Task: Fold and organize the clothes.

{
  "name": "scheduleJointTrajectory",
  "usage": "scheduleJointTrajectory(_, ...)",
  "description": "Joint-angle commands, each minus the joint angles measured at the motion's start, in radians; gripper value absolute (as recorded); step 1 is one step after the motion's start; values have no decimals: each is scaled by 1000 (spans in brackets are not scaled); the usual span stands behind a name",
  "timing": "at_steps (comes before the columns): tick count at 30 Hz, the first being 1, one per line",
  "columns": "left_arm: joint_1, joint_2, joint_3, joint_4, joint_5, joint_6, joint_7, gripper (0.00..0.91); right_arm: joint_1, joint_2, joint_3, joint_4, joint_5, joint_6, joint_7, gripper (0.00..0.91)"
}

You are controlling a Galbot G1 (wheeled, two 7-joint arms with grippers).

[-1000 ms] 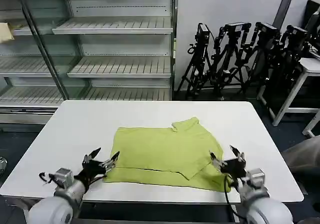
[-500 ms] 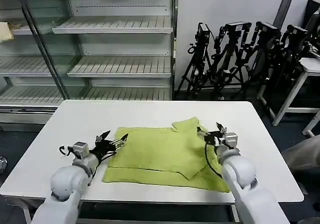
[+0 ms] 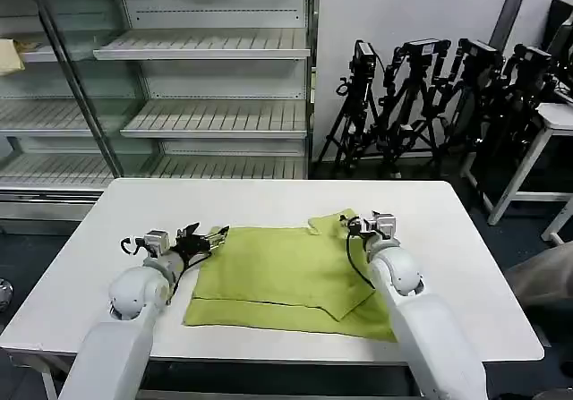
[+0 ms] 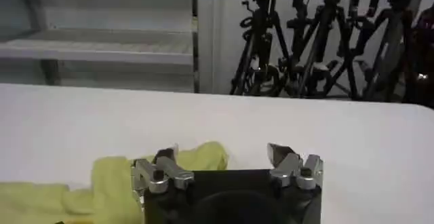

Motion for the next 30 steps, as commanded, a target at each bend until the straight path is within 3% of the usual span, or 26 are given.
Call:
scheduleJointTrajectory(1, -73, 0, 25, 113, 4, 0, -1, 907, 75, 38, -13, -122, -5, -2, 3, 907)
scheduleJointTrajectory(15, -54, 9, 23, 95, 3, 2, 19, 907, 79, 66, 0, -160, -5, -2, -9, 897)
scheduleJointTrajectory(16, -52, 10, 22, 94, 5, 1, 22, 907, 78, 66, 0, -160, -2, -2, -12, 655)
scheduleJointTrajectory(17, -51, 10, 21, 95, 6, 1, 22, 836, 77, 66, 0, -160, 0, -3, -15, 0)
scheduleJointTrajectory(20, -49, 8, 16, 102, 15, 0, 29, 20, 77, 68, 2, -164, 10, -3, -15, 0)
scheduleJointTrajectory(30, -51, 6, 17, 106, 15, 1, 32, 20, 78, 68, 2, -164, 7, -2, -27, 0)
